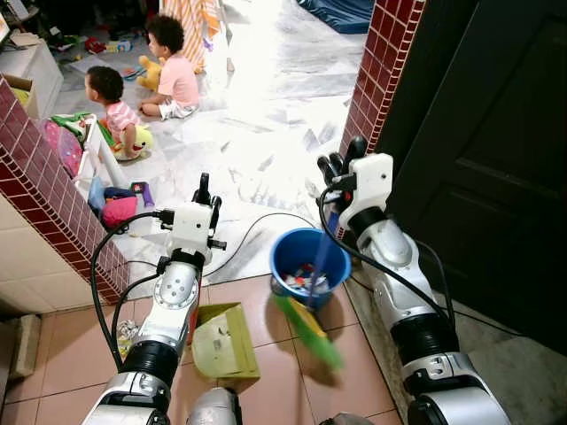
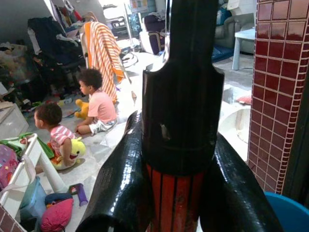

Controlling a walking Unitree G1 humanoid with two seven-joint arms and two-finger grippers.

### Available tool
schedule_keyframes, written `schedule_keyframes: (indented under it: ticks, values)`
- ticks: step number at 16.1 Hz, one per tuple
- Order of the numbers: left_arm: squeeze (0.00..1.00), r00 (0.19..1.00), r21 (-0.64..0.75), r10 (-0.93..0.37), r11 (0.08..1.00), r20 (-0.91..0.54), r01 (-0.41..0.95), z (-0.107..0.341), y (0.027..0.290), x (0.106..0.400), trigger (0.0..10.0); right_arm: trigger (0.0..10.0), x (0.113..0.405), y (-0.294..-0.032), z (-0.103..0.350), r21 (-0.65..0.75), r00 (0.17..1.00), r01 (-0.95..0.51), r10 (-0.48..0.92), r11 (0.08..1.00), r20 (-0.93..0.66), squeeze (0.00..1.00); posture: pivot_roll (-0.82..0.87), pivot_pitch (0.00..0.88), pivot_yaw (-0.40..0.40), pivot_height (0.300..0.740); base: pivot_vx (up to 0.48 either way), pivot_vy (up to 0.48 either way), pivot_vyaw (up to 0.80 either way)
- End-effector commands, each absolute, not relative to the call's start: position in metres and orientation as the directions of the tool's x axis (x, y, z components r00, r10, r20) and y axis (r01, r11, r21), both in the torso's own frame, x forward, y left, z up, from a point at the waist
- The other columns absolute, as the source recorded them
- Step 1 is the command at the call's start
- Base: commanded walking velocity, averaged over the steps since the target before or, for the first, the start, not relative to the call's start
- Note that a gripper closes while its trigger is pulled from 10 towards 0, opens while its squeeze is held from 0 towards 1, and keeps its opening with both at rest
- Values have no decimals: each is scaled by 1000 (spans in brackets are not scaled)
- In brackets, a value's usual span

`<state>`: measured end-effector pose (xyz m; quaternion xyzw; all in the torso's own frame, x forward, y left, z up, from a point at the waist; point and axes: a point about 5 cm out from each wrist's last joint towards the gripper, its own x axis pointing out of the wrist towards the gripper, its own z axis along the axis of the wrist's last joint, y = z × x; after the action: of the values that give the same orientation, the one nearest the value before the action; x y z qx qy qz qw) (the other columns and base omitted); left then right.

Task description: Sweep floor

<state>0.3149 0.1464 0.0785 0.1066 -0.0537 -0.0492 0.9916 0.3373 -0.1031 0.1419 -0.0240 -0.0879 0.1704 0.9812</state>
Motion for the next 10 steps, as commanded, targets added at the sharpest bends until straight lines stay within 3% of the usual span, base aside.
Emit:
schedule_keyframes:
  ticks: [1,5,10]
  values:
    - [0,982,230,-113,970,149,76,91,146,322,10000,10000,341,-105,155,-113,923,-291,310,950,230,0,-48,0,2,740,0,0,0]
    - [0,984,229,-115,970,138,81,90,146,322,10000,10000,340,-100,150,-105,927,-291,307,951,216,0,-44,0,5,740,0,0,0]
    - [0,992,231,-37,973,118,9,87,150,322,10000,10000,319,-72,118,-28,852,-518,519,855,68,0,-41,0,5,740,0,0,0]
